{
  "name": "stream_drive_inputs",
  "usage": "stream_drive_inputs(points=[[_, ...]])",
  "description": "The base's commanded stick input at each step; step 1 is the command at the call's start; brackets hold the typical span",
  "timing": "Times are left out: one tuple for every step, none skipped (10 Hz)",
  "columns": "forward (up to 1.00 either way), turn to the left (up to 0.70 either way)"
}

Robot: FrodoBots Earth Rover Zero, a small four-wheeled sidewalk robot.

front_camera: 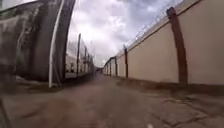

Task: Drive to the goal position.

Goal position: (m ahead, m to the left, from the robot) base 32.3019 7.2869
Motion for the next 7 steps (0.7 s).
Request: stream_drive_inputs(points=[[0.7, 0.0], [0.7, 0.09], [0.7, 0.25], [0.7, 0.28], [0.7, 0.0], [0.7, 0.0], [0.7, 0.0]])
